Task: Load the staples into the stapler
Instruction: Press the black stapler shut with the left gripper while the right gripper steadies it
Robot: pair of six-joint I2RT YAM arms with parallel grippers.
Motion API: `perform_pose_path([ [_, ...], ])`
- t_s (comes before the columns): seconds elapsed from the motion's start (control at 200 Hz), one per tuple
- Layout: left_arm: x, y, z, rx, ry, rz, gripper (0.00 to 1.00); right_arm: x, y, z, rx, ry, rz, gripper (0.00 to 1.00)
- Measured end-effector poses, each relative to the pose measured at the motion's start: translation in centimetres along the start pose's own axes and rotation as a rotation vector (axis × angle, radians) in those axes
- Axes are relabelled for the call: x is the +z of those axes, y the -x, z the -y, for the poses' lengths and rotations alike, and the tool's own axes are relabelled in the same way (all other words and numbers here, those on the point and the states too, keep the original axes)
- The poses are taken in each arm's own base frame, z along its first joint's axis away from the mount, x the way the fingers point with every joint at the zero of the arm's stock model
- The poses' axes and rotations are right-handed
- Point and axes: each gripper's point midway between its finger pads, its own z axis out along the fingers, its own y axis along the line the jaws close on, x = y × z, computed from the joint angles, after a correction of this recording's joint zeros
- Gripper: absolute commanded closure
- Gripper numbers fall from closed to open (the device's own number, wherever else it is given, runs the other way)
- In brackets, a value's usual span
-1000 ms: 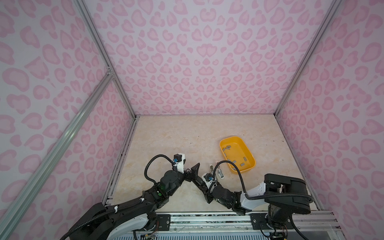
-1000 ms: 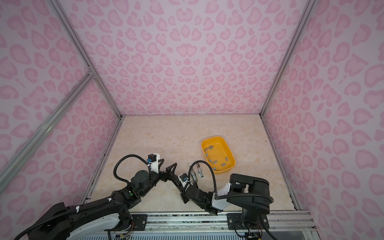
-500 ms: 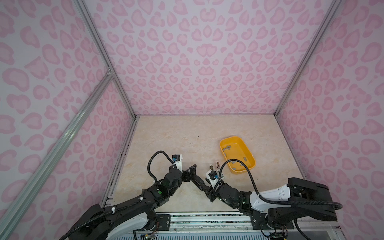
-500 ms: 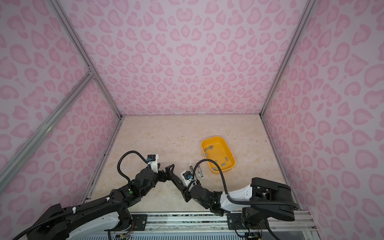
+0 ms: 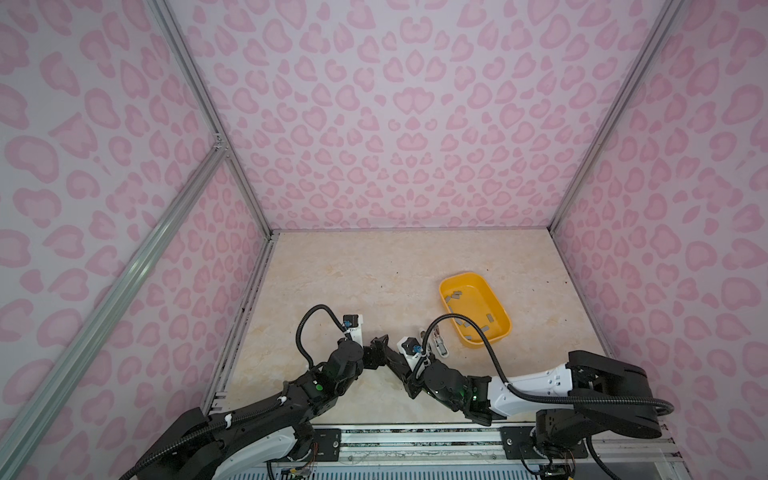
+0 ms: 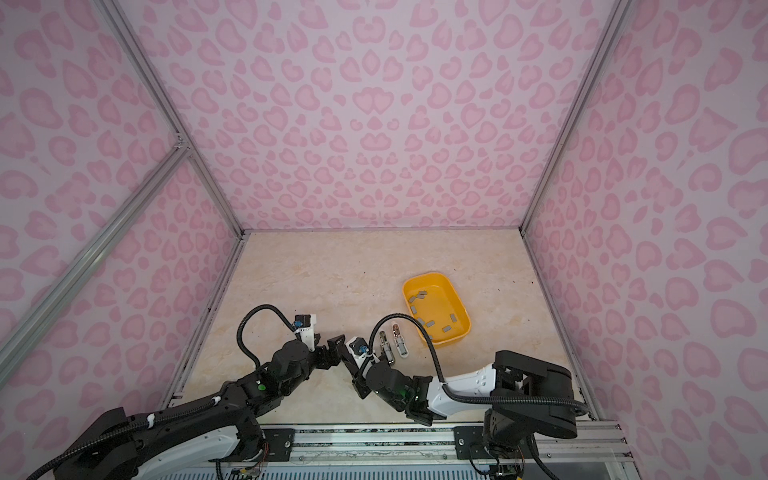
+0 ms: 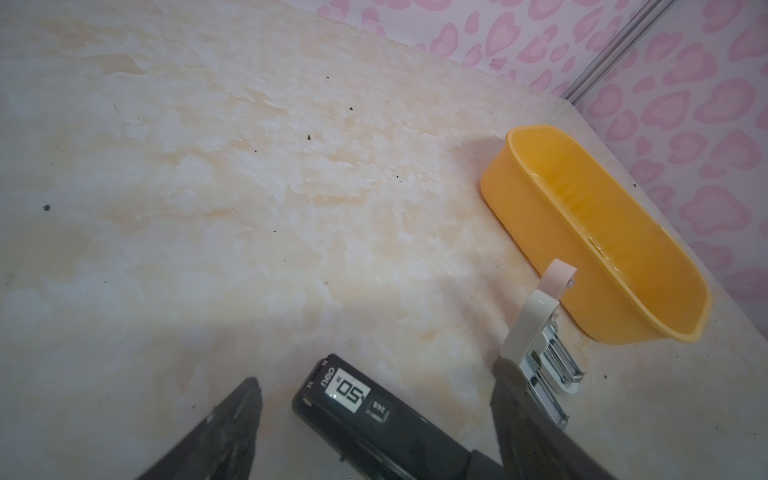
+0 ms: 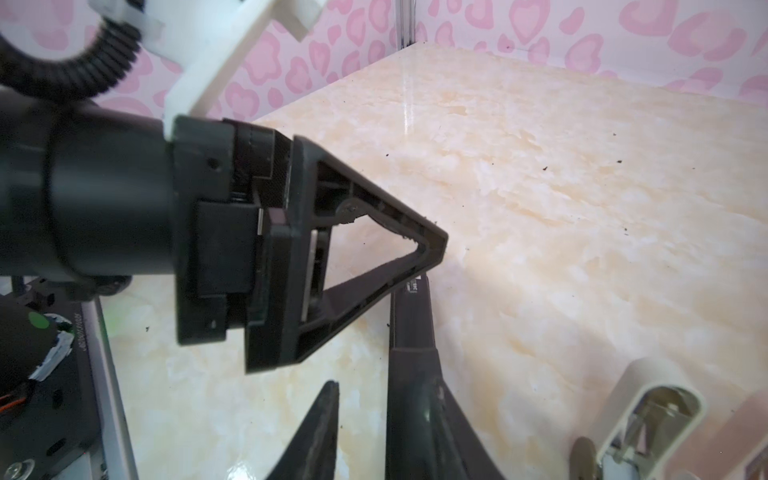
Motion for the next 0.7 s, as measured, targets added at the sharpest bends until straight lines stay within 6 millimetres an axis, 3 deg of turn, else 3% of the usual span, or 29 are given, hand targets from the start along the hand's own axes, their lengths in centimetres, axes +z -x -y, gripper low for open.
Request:
perform_pose_path([
  [0.3, 0.6, -1.0, 0.0, 0.008, -0.001, -0.032, 0.12, 0.5, -2.0, 0.6, -0.015, -0.019, -0.046, 0.71],
  [0.7, 1.7, -2.8, 0.0, 0.024, -0.005, -0.085, 0.12, 0.8, -3.2, 1.2, 0.036, -0.035, -0.024, 0.76],
])
